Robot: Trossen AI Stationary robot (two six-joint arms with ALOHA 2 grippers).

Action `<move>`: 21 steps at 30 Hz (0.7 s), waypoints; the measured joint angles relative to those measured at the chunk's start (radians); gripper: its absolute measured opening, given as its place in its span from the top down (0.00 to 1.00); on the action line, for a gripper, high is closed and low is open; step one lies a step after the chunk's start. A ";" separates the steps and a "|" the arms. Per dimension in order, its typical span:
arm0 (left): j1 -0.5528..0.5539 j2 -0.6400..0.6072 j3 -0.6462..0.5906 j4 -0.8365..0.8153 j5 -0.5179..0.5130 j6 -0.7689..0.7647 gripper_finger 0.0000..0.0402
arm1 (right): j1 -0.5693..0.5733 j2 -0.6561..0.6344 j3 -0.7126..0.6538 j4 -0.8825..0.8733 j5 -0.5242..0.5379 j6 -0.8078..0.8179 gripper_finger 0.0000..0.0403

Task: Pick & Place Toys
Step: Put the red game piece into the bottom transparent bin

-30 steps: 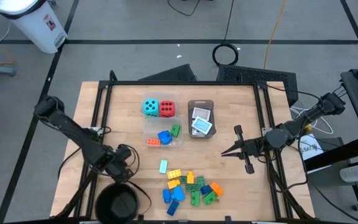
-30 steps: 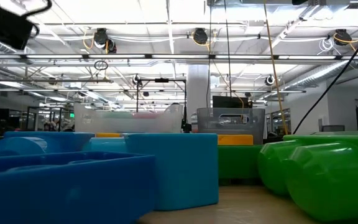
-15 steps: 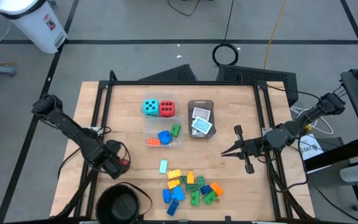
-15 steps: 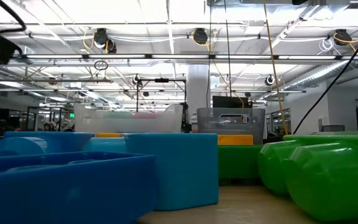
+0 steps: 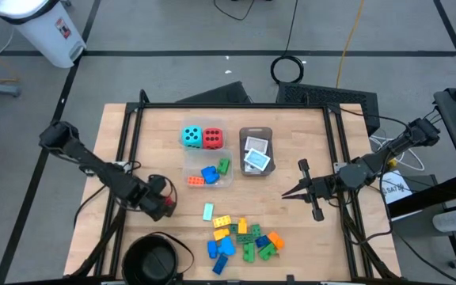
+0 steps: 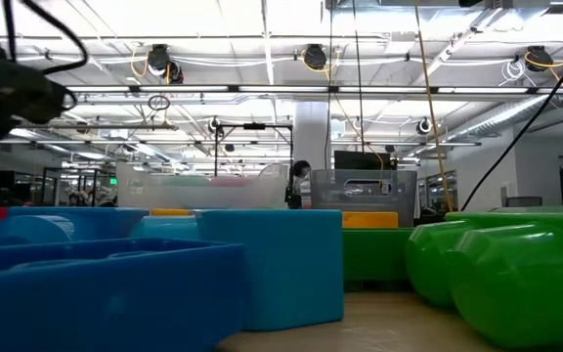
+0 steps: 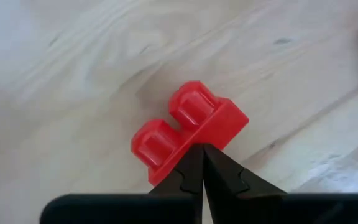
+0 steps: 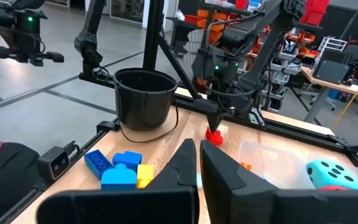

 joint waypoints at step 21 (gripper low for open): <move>0.072 0.034 0.048 0.030 -0.032 0.600 0.31 | 0.000 0.002 0.000 -0.001 0.000 -0.018 1.00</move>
